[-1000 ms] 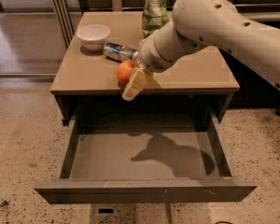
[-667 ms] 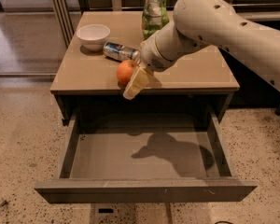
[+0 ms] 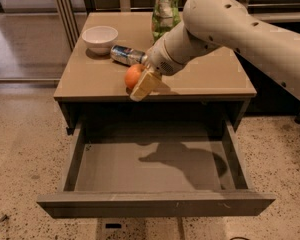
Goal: Place orange into top drawer
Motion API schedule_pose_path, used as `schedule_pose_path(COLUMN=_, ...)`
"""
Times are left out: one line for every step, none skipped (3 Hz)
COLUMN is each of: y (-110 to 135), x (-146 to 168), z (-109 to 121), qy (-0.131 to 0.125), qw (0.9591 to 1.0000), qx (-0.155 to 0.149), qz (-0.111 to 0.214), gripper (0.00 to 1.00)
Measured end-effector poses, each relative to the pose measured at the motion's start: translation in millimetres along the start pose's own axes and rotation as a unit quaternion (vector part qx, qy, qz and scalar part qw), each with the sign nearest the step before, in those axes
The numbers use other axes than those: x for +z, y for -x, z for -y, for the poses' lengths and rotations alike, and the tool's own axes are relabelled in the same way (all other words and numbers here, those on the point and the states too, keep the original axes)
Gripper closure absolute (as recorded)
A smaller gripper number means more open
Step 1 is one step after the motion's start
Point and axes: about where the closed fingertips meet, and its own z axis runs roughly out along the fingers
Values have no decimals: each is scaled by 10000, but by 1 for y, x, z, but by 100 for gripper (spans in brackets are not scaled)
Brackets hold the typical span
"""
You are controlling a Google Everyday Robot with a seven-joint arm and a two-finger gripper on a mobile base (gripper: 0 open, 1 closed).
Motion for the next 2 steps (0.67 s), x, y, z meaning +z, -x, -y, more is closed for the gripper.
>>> schedule_pose_path(y=3, x=4, z=1, qy=28, qw=10000, qx=17, qz=38, gripper=40)
schedule_pose_path(y=3, x=5, z=1, qy=36, qw=10000, qx=18, qz=42, gripper=39)
